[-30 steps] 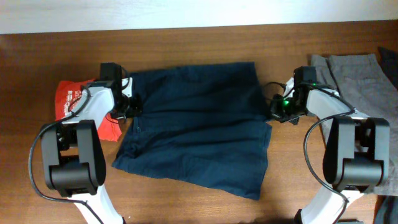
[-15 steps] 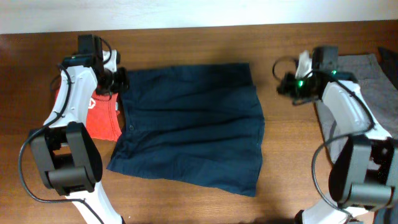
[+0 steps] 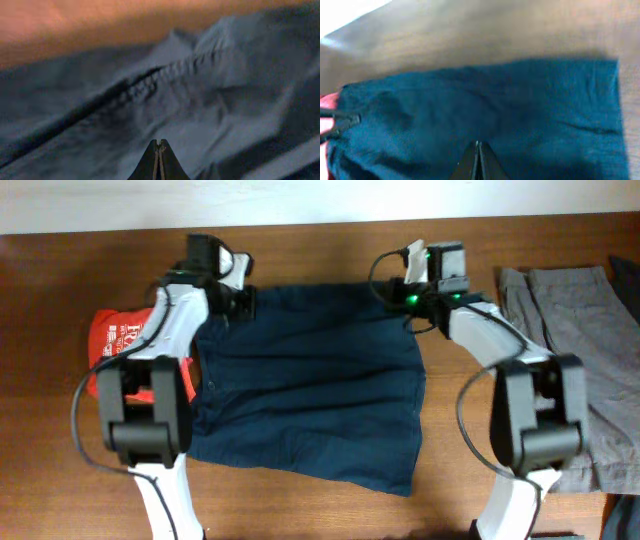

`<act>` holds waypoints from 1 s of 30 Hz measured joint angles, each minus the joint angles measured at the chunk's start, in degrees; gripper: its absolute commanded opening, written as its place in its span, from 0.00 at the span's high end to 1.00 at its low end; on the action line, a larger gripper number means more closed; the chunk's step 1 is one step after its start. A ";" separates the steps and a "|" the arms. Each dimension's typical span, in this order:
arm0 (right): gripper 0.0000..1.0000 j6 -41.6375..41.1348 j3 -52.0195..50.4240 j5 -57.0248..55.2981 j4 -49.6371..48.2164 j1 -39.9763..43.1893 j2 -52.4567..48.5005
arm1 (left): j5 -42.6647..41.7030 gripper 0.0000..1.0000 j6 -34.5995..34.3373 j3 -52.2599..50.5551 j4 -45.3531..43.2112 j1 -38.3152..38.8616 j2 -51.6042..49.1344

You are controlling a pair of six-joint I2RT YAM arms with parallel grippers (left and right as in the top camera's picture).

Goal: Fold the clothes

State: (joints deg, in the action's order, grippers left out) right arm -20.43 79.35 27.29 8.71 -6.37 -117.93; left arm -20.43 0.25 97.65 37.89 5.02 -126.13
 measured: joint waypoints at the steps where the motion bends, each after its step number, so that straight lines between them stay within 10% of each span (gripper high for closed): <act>1: 0.94 -0.92 0.00 -0.04 -0.24 -0.02 -1.36 | 0.00 0.97 0.02 -0.02 0.02 0.24 -0.94; 19: 0.93 -6.64 1.42 -13.27 -4.22 3.26 -9.14 | 0.02 0.96 0.20 -0.02 0.39 0.22 -3.08; 30: 0.91 -3.32 9.03 -12.66 7.28 13.25 -11.04 | 0.42 0.70 0.46 -0.02 -0.85 0.24 -3.10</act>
State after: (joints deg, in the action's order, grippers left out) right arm -23.75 88.38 14.63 15.99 6.87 -128.97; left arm -20.01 0.71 97.62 37.04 5.26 -129.23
